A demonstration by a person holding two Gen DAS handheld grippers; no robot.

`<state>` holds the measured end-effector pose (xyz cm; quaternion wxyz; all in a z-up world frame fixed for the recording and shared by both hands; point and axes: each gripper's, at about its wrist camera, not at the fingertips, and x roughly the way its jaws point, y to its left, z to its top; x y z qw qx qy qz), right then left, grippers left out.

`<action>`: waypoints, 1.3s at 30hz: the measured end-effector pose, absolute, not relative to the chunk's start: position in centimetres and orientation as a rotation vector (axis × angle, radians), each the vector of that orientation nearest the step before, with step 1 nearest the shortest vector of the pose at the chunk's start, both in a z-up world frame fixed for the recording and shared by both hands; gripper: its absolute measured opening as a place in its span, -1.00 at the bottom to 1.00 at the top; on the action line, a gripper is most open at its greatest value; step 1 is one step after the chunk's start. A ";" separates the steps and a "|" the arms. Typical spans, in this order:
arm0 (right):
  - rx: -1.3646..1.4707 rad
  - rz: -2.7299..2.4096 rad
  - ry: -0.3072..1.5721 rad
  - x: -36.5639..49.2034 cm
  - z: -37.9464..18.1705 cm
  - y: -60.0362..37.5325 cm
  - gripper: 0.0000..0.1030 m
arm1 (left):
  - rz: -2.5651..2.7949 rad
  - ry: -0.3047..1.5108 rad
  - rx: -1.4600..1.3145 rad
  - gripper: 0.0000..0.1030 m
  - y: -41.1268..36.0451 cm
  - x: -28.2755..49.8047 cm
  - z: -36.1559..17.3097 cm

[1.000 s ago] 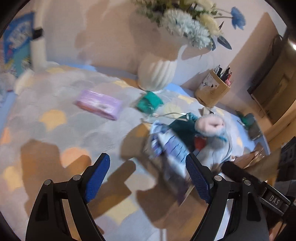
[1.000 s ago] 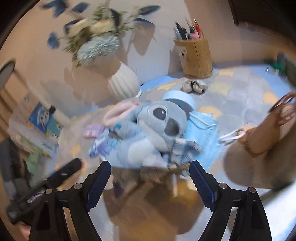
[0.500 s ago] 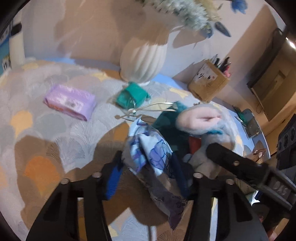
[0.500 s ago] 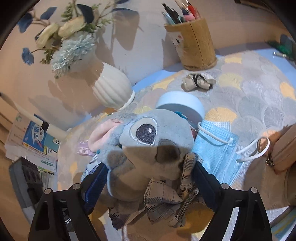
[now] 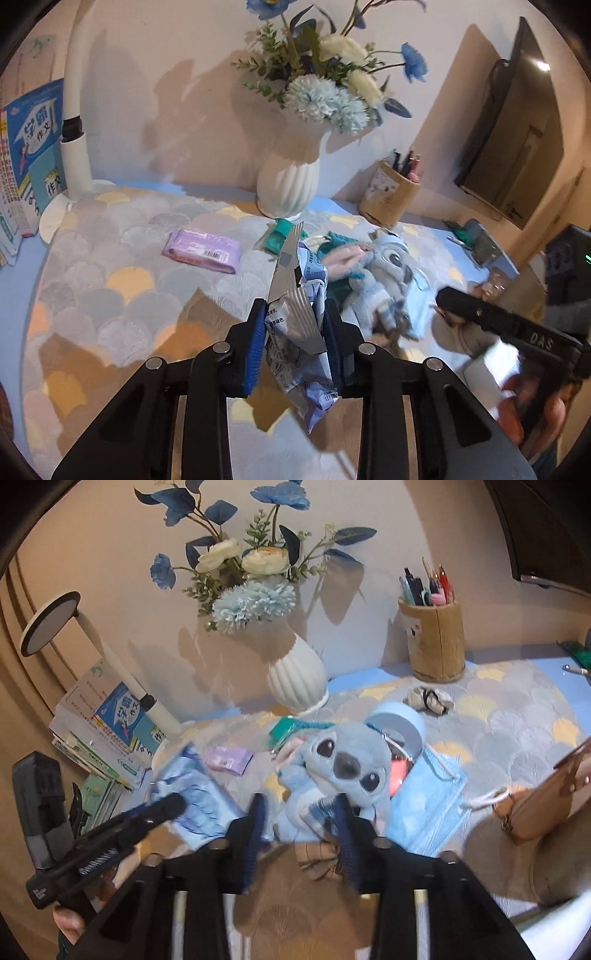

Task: Organize soft objects
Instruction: 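Grasp blue patterned package with left tool while right tool grasps grey Stitch plush, then lift the Stitch plush with the right tool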

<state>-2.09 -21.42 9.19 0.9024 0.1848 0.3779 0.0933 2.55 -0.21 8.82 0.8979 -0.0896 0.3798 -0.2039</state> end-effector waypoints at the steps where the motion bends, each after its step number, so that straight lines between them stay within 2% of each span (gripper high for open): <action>1: 0.380 0.189 0.776 -2.3 9.2 -21.4 0.35 | -0.437 0.783 -0.175 -0.48 0.1 2.0 9.1; 2: 0.373 0.175 0.765 -2.4 9.4 -21.2 0.59 | -0.458 0.781 -0.152 -0.48 0.4 1.5 9.5; 5: 0.356 0.122 0.765 -1.2 9.9 -21.1 0.77 | -0.530 0.808 -0.073 -0.48 0.3 0.7 9.7; 6: 0.361 0.107 0.779 -0.7 9.8 -21.3 0.77 | -0.543 0.810 -0.039 -0.48 0.2 0.6 9.5; 11: 0.405 0.009 0.953 4.3 6.9 -21.8 0.77 | -0.568 0.853 -0.017 -0.48 0.3 1.4 7.4; 15: 0.535 0.011 1.000 6.9 4.1 -23.0 0.77 | -0.592 0.859 -0.041 -0.47 0.7 2.1 6.2; 16: 0.566 0.019 1.006 7.3 3.6 -23.1 0.70 | -0.592 0.863 -0.053 -0.46 0.9 2.4 6.1; 17: 0.559 0.007 0.999 7.3 3.4 -23.1 0.43 | -0.582 0.869 -0.060 -0.42 1.1 2.7 5.9; 21: 0.444 0.006 0.889 5.8 4.9 -21.7 0.34 | -0.469 0.916 -0.007 -0.32 1.4 3.7 4.6; 23: 0.446 0.058 0.756 3.9 6.6 -21.5 0.34 | -0.433 0.922 0.015 -0.30 1.8 3.9 4.1; 25: 0.457 0.110 0.619 1.9 8.5 -21.3 0.34 | -0.426 0.932 -0.013 -0.12 2.7 4.0 4.0; 27: 0.482 0.142 0.546 0.4 10.4 -21.6 0.34 | -0.398 0.944 -0.043 0.34 3.7 4.1 4.0; 28: 0.493 0.151 0.530 -0.1 11.2 -21.7 0.35 | -0.371 0.940 -0.052 0.40 4.4 4.0 4.1; 34: 0.412 0.192 0.536 -4.1 14.8 -21.2 0.35 | -0.359 0.945 -0.134 0.41 6.7 1.8 5.3; 39: 0.215 0.110 0.736 -7.3 13.0 -19.9 0.37 | -0.410 0.995 -0.127 0.41 2.0 1.0 5.3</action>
